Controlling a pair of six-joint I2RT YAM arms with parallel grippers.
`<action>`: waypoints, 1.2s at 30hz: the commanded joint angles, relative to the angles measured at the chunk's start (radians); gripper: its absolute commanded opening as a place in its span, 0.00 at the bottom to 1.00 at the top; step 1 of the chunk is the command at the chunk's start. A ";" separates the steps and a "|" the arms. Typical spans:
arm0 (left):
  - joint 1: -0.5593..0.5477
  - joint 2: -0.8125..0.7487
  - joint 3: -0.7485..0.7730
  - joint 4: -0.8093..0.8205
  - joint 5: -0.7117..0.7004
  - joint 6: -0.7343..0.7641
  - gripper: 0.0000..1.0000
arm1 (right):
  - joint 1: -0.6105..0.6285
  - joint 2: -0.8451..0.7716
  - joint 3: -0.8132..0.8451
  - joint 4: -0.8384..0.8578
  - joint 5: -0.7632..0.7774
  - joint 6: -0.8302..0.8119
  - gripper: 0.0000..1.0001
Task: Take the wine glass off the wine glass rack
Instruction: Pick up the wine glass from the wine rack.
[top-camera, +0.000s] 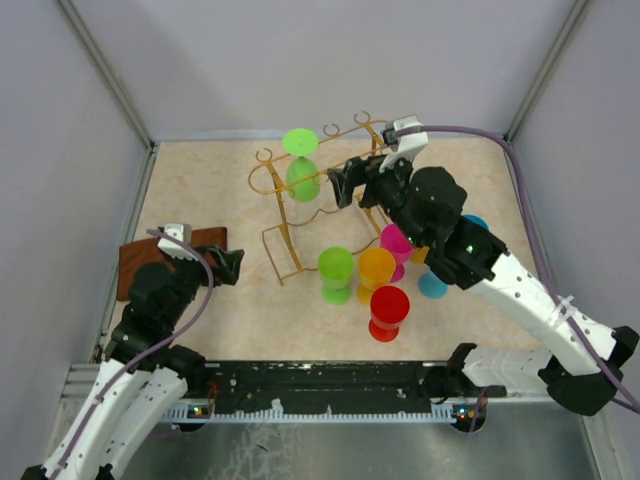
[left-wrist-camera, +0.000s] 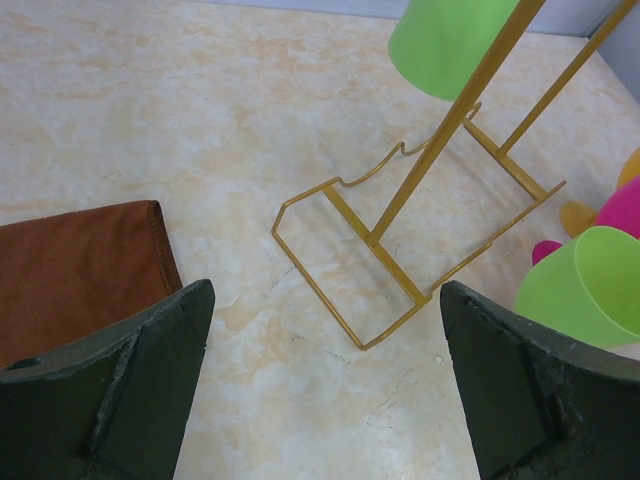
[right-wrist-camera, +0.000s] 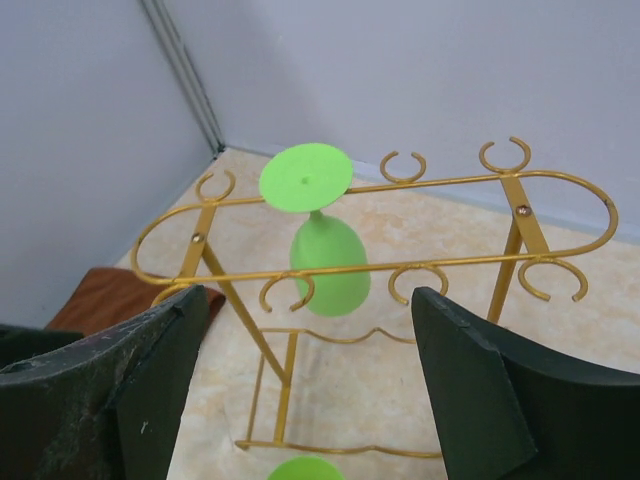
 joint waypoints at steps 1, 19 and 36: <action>0.000 -0.030 0.014 -0.011 0.018 -0.009 1.00 | -0.142 0.077 0.097 0.037 -0.233 0.185 0.83; 0.000 -0.093 0.047 -0.093 0.014 -0.006 1.00 | -0.310 0.524 0.476 -0.071 -0.411 0.436 0.59; 0.000 -0.091 0.038 -0.085 0.026 0.018 1.00 | -0.310 0.615 0.536 -0.152 -0.442 0.436 0.42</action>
